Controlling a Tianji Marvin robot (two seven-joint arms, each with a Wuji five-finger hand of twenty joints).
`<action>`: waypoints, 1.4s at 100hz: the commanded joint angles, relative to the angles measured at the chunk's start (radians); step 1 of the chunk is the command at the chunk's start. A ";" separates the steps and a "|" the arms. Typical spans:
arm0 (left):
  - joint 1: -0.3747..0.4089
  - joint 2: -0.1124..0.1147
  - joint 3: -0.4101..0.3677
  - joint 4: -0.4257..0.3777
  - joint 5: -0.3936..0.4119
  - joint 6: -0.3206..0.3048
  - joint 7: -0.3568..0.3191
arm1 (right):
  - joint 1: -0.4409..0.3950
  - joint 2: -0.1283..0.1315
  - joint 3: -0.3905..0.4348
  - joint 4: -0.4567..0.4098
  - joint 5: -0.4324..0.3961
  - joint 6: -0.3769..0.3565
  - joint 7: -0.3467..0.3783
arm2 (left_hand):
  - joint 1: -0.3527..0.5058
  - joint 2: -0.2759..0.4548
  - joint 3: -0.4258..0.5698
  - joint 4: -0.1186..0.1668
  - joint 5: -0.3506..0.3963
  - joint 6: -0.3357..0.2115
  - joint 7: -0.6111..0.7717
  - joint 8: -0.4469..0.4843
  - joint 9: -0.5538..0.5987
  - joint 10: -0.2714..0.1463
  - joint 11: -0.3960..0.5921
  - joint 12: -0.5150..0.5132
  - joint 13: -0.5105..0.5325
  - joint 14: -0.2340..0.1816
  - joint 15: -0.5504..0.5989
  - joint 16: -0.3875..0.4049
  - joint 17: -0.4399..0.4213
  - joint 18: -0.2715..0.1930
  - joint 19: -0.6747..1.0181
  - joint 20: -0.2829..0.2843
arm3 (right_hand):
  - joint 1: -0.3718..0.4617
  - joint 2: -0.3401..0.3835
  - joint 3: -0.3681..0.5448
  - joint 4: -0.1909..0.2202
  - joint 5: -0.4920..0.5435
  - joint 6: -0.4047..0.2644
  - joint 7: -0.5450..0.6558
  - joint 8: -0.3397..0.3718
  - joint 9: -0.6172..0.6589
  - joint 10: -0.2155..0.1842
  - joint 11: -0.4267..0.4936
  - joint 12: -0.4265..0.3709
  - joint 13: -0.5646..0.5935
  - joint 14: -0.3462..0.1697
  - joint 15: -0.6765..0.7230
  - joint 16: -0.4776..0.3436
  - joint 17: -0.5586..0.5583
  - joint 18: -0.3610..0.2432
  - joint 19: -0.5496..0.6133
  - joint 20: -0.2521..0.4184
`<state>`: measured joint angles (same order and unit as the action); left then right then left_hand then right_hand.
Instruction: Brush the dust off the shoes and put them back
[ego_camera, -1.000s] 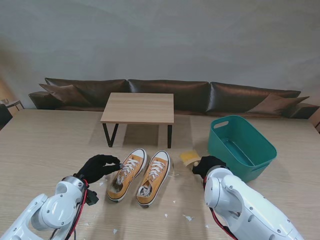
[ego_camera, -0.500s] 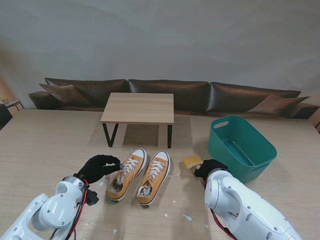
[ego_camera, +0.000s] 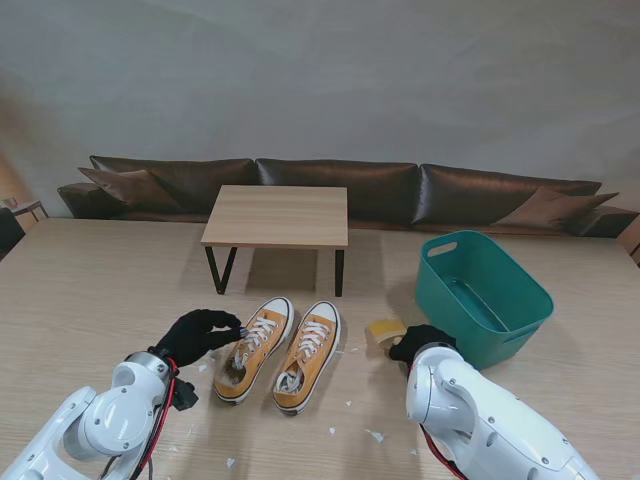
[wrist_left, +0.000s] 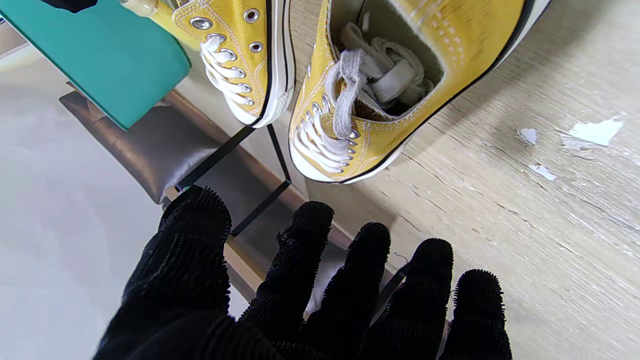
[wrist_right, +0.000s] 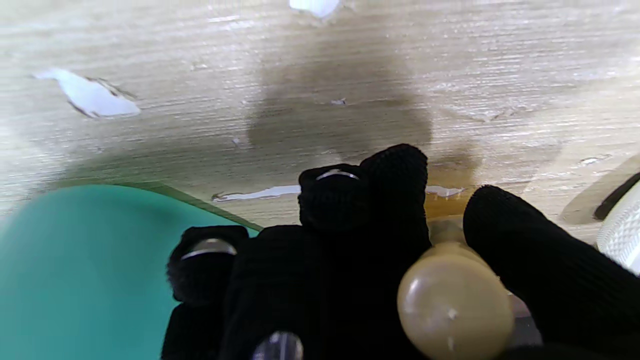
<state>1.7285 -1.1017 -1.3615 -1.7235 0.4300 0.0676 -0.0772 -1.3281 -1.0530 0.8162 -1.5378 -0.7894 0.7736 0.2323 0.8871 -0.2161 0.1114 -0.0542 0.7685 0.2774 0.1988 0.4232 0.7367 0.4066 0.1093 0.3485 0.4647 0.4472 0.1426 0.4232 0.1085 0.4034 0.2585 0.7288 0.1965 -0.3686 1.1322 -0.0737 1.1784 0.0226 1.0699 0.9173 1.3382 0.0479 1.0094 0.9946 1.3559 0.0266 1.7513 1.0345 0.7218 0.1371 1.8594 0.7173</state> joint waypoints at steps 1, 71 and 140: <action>0.001 -0.002 -0.001 -0.001 -0.003 0.002 -0.020 | 0.000 -0.004 -0.008 0.010 -0.004 0.006 0.007 | 0.014 0.037 -0.003 0.035 0.011 0.011 -0.001 0.004 -0.005 0.010 -0.002 0.004 -0.035 0.002 -0.017 0.000 -0.019 -0.004 -0.027 0.019 | -0.011 0.040 0.002 0.036 -0.044 0.087 -0.021 -0.015 0.040 0.009 0.003 0.028 -0.035 -0.215 0.030 -0.012 0.462 -0.044 0.099 -0.024; 0.002 0.000 0.000 -0.001 -0.004 0.001 -0.027 | 0.002 -0.007 -0.055 0.041 -0.037 0.055 -0.031 | 0.014 0.038 -0.004 0.035 0.011 0.011 0.000 0.004 -0.004 0.011 -0.001 0.004 -0.033 0.002 -0.016 0.000 -0.020 -0.004 -0.028 0.019 | 0.001 -0.145 -0.036 0.015 -0.368 0.120 -0.077 -0.112 -0.179 -0.021 0.061 0.011 -0.034 -0.228 -0.034 -0.068 0.446 -0.019 -0.001 -0.075; -0.007 0.000 0.005 0.006 -0.007 0.000 -0.032 | -0.140 -0.027 0.104 -0.085 -0.114 -0.005 -0.122 | 0.015 0.037 -0.004 0.035 0.012 0.014 -0.001 0.004 -0.002 0.013 -0.002 0.004 -0.035 0.002 -0.017 0.000 -0.020 -0.004 -0.028 0.019 | -0.042 -0.166 -0.133 0.002 -0.334 0.117 -0.082 -0.159 -0.150 -0.021 0.077 -0.003 -0.034 -0.243 -0.026 -0.063 0.448 -0.031 0.004 -0.068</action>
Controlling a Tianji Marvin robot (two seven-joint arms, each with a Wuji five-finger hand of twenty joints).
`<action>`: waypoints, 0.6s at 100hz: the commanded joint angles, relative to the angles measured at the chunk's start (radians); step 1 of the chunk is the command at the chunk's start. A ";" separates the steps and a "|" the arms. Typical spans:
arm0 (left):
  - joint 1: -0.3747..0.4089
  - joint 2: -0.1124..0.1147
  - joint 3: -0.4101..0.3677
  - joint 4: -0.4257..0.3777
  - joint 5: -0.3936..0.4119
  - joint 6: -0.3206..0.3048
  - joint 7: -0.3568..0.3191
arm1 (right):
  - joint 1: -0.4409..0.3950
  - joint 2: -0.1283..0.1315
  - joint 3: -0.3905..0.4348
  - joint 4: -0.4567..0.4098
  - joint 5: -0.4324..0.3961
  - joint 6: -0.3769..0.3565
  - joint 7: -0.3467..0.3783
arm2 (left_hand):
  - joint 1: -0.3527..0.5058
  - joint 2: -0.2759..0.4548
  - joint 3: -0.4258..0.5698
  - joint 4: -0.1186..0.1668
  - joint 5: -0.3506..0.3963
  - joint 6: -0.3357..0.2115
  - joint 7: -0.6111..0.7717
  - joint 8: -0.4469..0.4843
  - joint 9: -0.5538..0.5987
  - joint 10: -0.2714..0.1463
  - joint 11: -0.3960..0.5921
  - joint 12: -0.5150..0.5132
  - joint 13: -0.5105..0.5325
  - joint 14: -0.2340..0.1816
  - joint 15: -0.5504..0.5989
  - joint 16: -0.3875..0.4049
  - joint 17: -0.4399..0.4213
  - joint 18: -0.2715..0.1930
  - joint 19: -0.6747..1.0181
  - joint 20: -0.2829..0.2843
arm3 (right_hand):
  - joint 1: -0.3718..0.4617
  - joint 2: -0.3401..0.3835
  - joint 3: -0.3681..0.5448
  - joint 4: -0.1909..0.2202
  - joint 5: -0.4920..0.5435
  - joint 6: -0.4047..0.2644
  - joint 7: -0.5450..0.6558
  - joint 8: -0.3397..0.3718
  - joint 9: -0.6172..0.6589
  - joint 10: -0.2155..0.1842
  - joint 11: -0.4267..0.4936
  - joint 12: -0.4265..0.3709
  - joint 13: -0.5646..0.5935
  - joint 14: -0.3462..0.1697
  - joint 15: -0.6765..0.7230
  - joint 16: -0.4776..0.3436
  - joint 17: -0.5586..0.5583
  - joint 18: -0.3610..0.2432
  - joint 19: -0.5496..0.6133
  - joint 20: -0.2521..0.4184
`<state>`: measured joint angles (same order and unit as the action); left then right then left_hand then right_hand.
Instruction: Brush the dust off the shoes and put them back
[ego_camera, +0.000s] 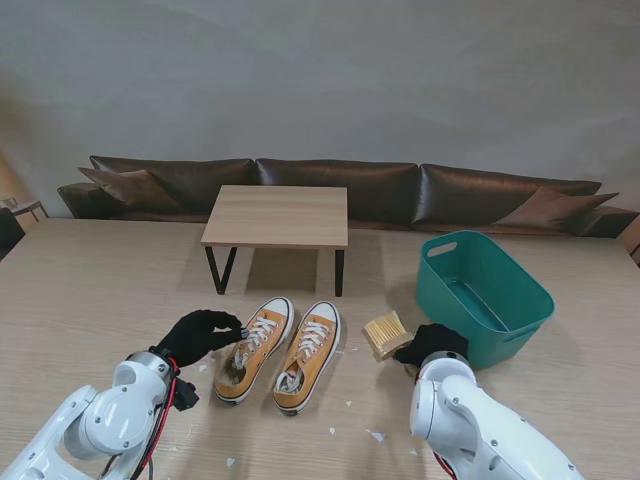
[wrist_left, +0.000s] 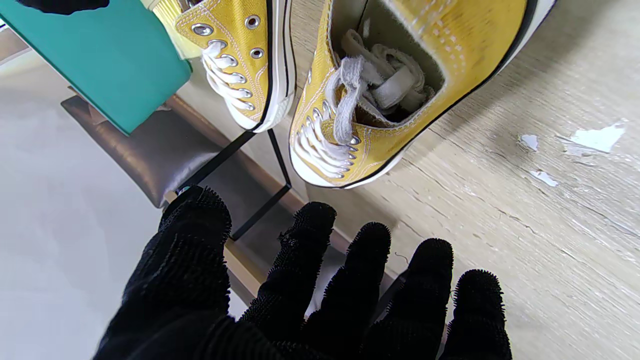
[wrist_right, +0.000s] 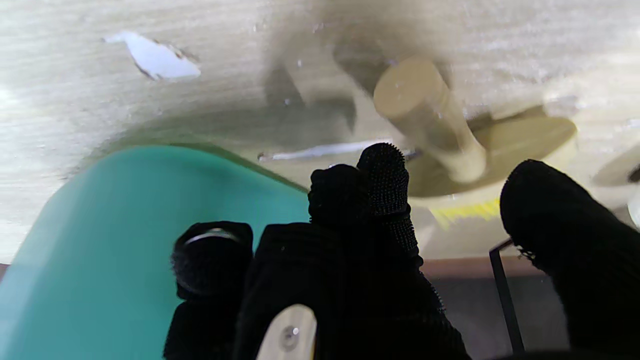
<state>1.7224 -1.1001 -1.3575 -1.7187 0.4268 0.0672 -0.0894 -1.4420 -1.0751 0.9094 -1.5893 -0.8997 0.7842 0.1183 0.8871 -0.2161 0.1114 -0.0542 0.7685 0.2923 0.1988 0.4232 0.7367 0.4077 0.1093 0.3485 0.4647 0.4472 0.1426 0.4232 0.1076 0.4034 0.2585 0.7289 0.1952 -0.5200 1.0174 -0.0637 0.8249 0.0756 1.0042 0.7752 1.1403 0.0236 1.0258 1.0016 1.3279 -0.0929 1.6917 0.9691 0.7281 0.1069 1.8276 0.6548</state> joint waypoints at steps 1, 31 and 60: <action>-0.001 -0.001 0.002 0.002 -0.004 0.000 -0.020 | -0.030 -0.006 0.016 -0.038 -0.002 -0.019 -0.011 | 0.015 0.037 -0.004 0.035 0.013 -0.002 0.000 0.005 -0.003 0.012 -0.002 0.004 -0.034 0.002 -0.017 0.000 -0.019 -0.004 -0.028 0.019 | -0.042 -0.014 -0.019 -0.007 0.022 0.062 -0.017 -0.017 0.049 0.004 0.060 -0.010 -0.006 -0.124 0.033 0.003 0.441 -0.001 0.036 -0.006; -0.023 0.001 0.024 0.011 -0.013 0.002 -0.032 | -0.156 -0.044 0.165 -0.148 0.119 -0.237 -0.161 | 0.015 0.036 -0.004 0.035 0.006 -0.007 -0.003 0.003 -0.005 0.011 -0.003 0.004 -0.037 0.000 -0.017 0.000 -0.019 -0.004 -0.027 0.019 | -0.029 0.020 -0.004 0.003 -0.049 0.003 -0.202 -0.060 -0.182 0.127 -0.203 -0.202 -0.040 0.206 -0.463 -0.262 0.071 0.196 -0.278 0.056; -0.065 0.006 0.070 0.003 -0.016 0.015 -0.062 | -0.215 -0.073 0.230 -0.166 0.221 -0.403 -0.291 | 0.020 0.031 -0.002 0.034 -0.004 -0.023 -0.007 0.001 -0.016 0.009 -0.005 0.003 -0.040 -0.002 -0.018 -0.001 -0.017 -0.006 -0.026 0.019 | -0.012 0.037 -0.017 0.006 -0.091 -0.025 -0.299 -0.086 -0.288 0.144 -0.368 -0.361 -0.300 0.312 -0.907 -0.362 -0.199 0.263 -0.580 -0.010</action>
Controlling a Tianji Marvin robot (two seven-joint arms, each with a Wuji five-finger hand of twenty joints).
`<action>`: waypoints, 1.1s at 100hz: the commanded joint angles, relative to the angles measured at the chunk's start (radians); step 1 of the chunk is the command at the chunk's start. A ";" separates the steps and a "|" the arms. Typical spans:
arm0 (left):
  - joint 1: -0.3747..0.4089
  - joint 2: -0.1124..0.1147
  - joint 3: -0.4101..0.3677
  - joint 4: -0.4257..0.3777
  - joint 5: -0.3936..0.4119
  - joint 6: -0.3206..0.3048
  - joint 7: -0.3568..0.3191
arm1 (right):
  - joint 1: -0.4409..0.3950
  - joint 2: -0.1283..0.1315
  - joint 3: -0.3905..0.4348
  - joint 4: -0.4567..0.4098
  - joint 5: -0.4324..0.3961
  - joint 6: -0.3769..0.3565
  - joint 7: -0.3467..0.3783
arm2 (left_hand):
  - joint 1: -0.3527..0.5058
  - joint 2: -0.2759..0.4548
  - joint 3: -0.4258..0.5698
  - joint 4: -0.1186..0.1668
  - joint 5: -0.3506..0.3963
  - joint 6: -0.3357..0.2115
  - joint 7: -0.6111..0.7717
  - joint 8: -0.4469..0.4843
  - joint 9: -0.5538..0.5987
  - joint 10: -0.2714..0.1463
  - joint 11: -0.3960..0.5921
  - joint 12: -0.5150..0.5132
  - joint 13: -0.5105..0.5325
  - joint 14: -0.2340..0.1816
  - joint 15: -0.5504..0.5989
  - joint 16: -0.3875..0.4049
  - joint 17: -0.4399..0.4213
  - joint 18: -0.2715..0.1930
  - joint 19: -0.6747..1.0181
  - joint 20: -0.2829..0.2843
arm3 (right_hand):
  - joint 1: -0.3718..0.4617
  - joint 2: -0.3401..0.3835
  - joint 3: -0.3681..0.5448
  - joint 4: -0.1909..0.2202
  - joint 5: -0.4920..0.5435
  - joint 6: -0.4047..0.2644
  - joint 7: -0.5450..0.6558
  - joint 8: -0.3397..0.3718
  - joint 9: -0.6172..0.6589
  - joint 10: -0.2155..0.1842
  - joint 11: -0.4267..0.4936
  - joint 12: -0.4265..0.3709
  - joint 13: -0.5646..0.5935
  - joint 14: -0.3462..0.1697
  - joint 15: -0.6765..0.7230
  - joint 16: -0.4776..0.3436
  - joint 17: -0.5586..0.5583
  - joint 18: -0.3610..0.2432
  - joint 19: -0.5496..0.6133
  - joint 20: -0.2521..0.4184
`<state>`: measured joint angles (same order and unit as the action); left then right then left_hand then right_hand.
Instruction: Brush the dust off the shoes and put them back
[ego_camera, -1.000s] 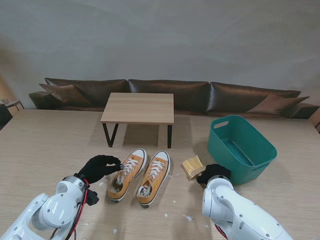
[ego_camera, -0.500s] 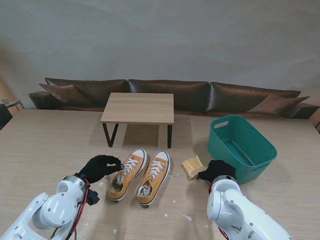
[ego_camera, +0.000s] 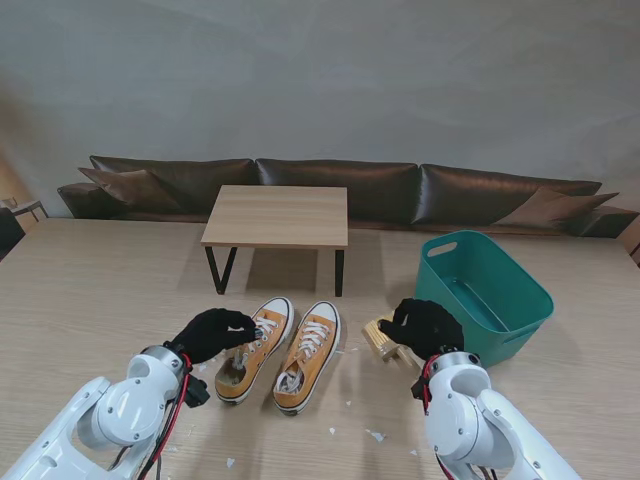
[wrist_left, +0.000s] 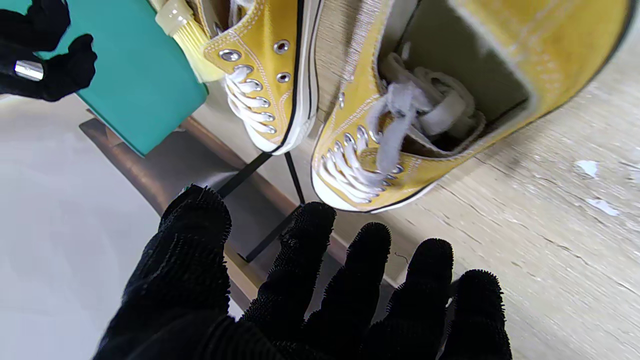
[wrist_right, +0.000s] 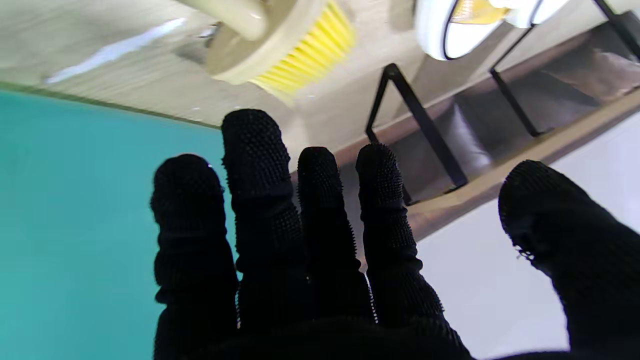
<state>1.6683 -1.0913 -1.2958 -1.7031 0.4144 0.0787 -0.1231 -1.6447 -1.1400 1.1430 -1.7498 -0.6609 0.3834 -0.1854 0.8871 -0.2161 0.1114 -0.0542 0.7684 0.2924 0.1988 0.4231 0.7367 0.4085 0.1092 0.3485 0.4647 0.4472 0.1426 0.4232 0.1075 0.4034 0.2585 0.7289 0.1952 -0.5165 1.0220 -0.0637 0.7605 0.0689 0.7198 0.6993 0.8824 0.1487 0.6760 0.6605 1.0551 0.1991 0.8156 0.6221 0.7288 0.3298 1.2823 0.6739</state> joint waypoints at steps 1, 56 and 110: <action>-0.012 -0.003 0.010 -0.013 -0.003 0.004 -0.029 | -0.013 -0.008 -0.003 -0.004 -0.014 -0.010 0.010 | 0.020 0.030 -0.002 0.034 -0.006 -0.025 -0.008 0.001 -0.016 0.008 -0.005 0.003 -0.039 -0.002 -0.018 -0.001 -0.017 -0.006 -0.026 0.019 | -0.011 0.035 -0.021 0.006 -0.026 -0.016 -0.015 -0.010 -0.030 0.019 -0.018 -0.021 -0.028 0.020 -0.035 -0.016 -0.202 0.041 -0.038 -0.030; 0.059 0.040 -0.002 -0.200 0.170 0.097 -0.192 | 0.000 -0.021 0.013 0.081 0.103 -0.102 -0.007 | 0.039 -0.027 0.039 0.033 0.008 -0.094 0.013 0.010 0.001 -0.006 0.012 0.030 -0.007 -0.012 0.030 0.029 0.024 -0.002 -0.001 0.035 | 0.006 0.055 -0.002 0.003 -0.007 0.014 -0.033 -0.014 -0.001 0.044 -0.024 -0.028 -0.028 0.047 -0.066 -0.017 -0.215 0.070 -0.063 -0.033; 0.212 0.069 -0.098 -0.332 0.506 0.049 -0.350 | -0.010 -0.021 0.014 0.074 0.106 -0.110 -0.008 | -0.101 -0.301 0.515 -0.040 -0.010 -0.194 0.031 0.005 0.033 -0.035 0.142 0.387 0.071 -0.050 0.550 0.390 0.011 -0.092 0.739 0.242 | 0.006 0.061 -0.001 0.003 -0.004 0.015 -0.037 -0.012 0.001 0.046 -0.025 -0.029 -0.023 0.047 -0.066 -0.014 -0.214 0.072 -0.065 -0.032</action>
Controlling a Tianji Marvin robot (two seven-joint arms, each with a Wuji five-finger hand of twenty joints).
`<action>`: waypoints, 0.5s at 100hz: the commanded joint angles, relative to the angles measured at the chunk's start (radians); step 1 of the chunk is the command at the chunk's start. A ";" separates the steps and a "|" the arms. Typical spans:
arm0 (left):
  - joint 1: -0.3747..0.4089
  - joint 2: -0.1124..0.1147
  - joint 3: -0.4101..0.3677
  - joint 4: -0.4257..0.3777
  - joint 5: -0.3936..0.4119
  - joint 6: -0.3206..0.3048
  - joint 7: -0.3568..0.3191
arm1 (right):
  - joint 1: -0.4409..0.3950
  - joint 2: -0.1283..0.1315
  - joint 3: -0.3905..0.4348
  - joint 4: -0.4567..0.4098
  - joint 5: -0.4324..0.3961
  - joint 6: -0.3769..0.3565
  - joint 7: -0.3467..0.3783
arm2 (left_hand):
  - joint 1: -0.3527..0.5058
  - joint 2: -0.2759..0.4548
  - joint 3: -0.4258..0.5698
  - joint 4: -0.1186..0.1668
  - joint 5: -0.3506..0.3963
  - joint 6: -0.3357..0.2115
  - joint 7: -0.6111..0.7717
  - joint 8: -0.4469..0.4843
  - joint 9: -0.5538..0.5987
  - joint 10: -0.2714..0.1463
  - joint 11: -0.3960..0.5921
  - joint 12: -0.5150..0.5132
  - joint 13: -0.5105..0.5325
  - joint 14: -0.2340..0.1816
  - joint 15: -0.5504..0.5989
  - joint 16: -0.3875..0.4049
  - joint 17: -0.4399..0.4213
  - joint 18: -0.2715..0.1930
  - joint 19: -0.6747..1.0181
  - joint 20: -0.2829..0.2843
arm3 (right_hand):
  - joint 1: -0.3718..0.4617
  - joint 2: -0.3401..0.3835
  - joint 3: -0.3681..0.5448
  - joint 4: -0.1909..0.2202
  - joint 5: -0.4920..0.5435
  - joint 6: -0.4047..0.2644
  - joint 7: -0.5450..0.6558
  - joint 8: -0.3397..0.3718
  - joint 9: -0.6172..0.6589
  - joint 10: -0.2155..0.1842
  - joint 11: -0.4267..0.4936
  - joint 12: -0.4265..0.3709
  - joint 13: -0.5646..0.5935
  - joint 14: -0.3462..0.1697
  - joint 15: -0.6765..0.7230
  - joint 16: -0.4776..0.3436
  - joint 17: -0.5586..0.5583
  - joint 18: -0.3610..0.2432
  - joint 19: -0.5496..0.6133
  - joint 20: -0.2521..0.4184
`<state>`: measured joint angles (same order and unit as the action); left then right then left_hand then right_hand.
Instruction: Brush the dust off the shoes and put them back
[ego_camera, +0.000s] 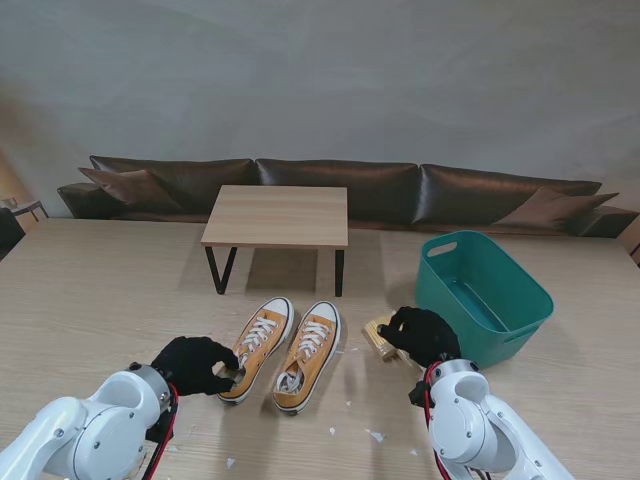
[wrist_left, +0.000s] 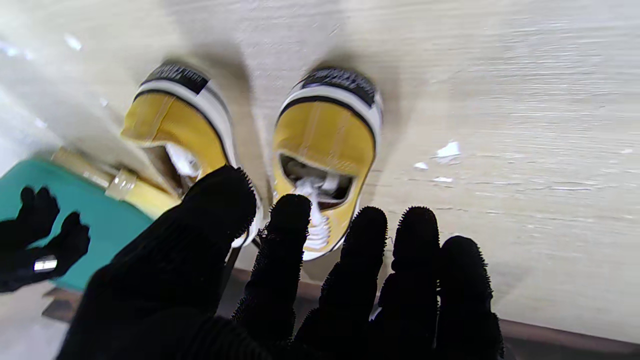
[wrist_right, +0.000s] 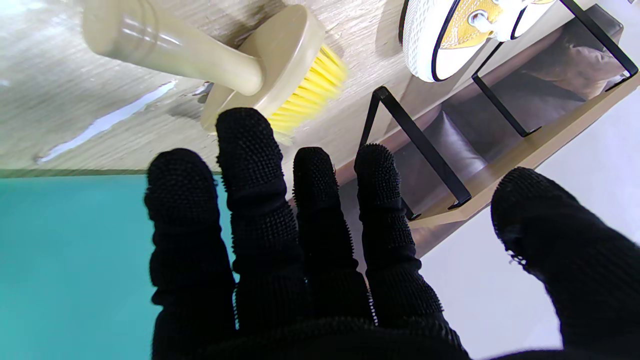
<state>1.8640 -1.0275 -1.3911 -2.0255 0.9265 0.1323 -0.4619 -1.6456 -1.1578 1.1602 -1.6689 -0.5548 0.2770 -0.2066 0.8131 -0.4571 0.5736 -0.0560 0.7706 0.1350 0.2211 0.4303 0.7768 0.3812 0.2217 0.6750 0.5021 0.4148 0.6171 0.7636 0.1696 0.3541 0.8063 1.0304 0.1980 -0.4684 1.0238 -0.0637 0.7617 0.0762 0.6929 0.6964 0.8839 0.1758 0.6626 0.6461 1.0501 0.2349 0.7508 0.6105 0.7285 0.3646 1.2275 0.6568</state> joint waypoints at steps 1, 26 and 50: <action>0.018 0.005 -0.003 -0.010 -0.001 -0.005 -0.011 | -0.009 -0.003 -0.003 -0.007 -0.001 -0.004 0.014 | -0.025 -0.065 0.057 -0.038 -0.013 -0.038 0.009 -0.003 -0.007 -0.009 0.034 0.066 0.034 -0.019 0.084 0.055 -0.053 -0.046 0.207 -0.065 | 0.004 0.013 -0.003 0.003 -0.005 0.009 -0.010 -0.009 0.000 0.020 -0.011 -0.015 -0.018 0.011 -0.001 -0.002 -0.214 0.037 -0.010 -0.015; 0.033 0.002 0.017 0.005 0.084 -0.001 0.005 | -0.011 -0.003 -0.003 -0.008 0.002 0.000 0.015 | -0.011 -0.125 0.141 -0.045 -0.098 -0.105 -0.064 -0.073 -0.067 -0.025 0.081 0.177 0.004 -0.055 0.211 0.131 -0.085 -0.090 0.371 -0.154 | 0.007 0.016 -0.002 0.004 -0.002 0.010 -0.010 -0.009 0.002 0.020 -0.010 -0.015 -0.013 0.011 0.001 -0.001 -0.214 0.039 -0.010 -0.014; 0.007 0.005 0.057 0.046 0.115 0.032 -0.002 | -0.009 -0.004 -0.004 -0.006 0.008 0.009 0.016 | -0.005 -0.134 0.159 -0.045 -0.099 -0.102 -0.038 -0.092 -0.094 -0.030 0.107 0.211 -0.009 -0.062 0.228 0.140 -0.096 -0.100 0.384 -0.155 | 0.008 0.019 0.000 0.003 0.002 0.012 -0.009 -0.008 0.004 0.022 -0.010 -0.016 -0.011 0.016 0.002 -0.001 -0.213 0.038 -0.009 -0.014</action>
<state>1.8729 -1.0230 -1.3392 -1.9895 1.0330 0.1528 -0.4287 -1.6482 -1.1581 1.1591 -1.6697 -0.5483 0.2824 -0.2067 0.8030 -0.5501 0.6960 -0.0576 0.6739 0.0515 0.1575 0.3382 0.7109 0.3542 0.3088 0.8623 0.4978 0.3673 0.8119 0.8839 0.0964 0.2885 1.1401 0.8818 0.1984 -0.4675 1.0238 -0.0637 0.7620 0.0801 0.6922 0.6964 0.8839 0.1760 0.6625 0.6460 1.0501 0.2351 0.7508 0.6105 0.7286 0.3657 1.2274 0.6568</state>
